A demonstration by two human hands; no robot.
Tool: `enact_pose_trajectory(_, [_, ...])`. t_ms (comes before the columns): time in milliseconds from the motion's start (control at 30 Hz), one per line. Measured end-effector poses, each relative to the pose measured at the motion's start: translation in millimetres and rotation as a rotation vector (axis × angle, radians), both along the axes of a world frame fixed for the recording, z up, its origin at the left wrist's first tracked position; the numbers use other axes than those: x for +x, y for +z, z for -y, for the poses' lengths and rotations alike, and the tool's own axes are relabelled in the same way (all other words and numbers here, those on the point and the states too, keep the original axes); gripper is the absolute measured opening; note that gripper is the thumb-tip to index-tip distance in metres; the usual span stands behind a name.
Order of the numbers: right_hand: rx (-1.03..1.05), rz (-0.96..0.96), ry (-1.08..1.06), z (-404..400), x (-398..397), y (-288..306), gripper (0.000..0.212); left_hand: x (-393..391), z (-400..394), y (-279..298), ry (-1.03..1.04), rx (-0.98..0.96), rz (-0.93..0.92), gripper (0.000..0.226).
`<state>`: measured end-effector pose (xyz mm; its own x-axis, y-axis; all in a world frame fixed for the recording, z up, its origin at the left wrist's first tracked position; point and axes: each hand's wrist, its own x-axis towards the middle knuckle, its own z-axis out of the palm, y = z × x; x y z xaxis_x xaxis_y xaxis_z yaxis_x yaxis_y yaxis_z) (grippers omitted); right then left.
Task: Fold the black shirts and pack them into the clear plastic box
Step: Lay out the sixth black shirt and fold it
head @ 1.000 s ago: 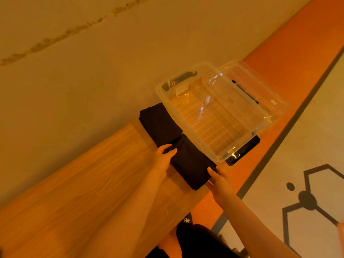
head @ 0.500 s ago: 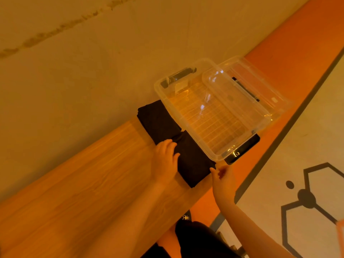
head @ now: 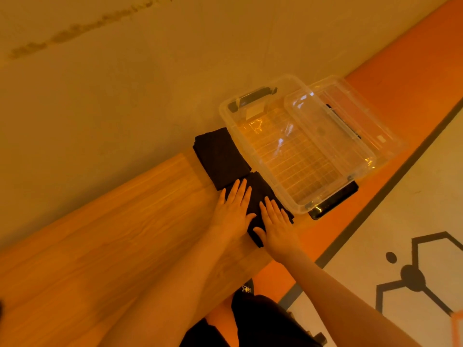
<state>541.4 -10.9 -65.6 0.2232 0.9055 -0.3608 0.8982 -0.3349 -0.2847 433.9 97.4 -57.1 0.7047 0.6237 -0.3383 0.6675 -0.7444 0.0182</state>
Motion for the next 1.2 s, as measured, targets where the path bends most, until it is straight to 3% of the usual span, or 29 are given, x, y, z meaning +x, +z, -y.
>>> enact_pose_trajectory(200, [0.015,0.029,-0.035,14.2,1.0,1.7,0.111,-11.2,6.4,4.4,0.041,-0.003,0.079,0.069])
enact_pose_trajectory(267, [0.035,0.02,-0.02,13.8,-2.4,4.1,0.105,-26.9,17.3,5.4,0.154,-0.023,0.16,0.066])
enact_pose_trajectory(367, [0.105,0.053,0.054,-1.4,-25.1,14.0,0.084,-64.6,30.9,12.0,0.323,-0.144,0.131,0.078])
enact_pose_trajectory(433, [0.136,0.109,0.047,-10.8,-38.3,16.7,0.07,-95.3,36.3,15.3,0.474,-0.216,0.133,0.067])
enact_pose_trajectory(567, [0.022,0.061,-0.03,-21.1,-49.2,18.2,0.07,-164.4,44.9,32.1,0.647,-0.199,0.234,0.063])
enact_pose_trajectory(867, [0.092,0.045,-0.314,-13.7,-58.0,11.1,0.06,-254.6,66.7,1.4,0.557,-0.089,0.199,0.063])
enact_pose_trajectory(933, [0.075,0.083,-0.323,-13.2,-55.6,9.2,0.054,-264.1,72.7,-17.7,0.544,-0.202,0.084,0.065])
enact_pose_trajectory(1000, [0.057,0.129,-0.264,-15.7,-52.9,7.0,0.054,-264.8,72.7,-25.7,0.514,-0.181,0.047,0.065])
enact_pose_trajectory(1100, [0.042,0.161,-0.188,-20.1,-50.7,5.4,0.06,-254.6,72.3,-34.2,0.503,-0.134,0.086,0.066])
enact_pose_trajectory(1200, [0.049,0.162,-0.242,-22.4,-52.5,2.7,0.06,-247.7,71.1,-46.6,0.511,-0.103,0.121,0.066])
